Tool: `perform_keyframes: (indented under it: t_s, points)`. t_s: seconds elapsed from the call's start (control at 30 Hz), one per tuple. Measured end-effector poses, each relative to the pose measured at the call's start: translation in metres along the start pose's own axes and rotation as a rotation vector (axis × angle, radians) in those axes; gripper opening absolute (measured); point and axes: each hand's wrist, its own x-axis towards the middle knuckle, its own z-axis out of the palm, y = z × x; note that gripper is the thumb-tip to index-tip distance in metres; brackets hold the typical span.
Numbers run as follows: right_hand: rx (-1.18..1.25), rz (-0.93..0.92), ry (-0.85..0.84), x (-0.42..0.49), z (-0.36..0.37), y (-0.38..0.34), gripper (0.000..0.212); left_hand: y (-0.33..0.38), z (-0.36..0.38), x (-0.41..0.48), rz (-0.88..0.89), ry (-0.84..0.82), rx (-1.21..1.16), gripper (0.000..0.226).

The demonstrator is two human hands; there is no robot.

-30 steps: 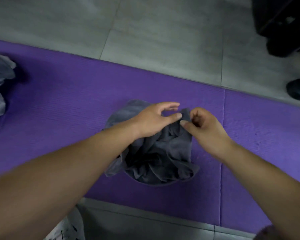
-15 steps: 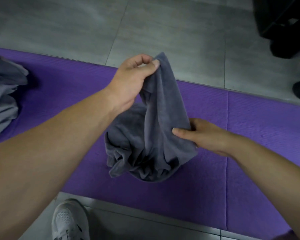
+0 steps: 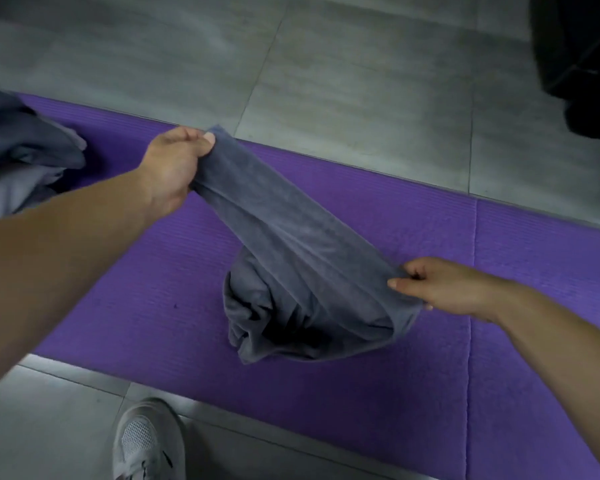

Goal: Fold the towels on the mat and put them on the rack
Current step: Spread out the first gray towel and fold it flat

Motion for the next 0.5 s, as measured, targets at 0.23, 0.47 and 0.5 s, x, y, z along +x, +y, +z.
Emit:
perform_keyframes:
  t_s: [0.23,0.47,0.5]
  points:
    - [0.759,-0.096,-0.116,0.005,-0.023,-0.029,0.074,-0.045,-0.106,-0.011,0.067,0.197,0.332,0.026]
    - [0.133,-0.172,0.429,0.141,-0.054,-0.159,0.016,-0.15,-0.133,-0.114,-0.137,0.343,0.109,0.023]
    - [-0.059,-0.252,0.508,0.172,-0.051,-0.188,0.011,-0.16,-0.133,-0.121,-0.154,0.378,0.064,0.022]
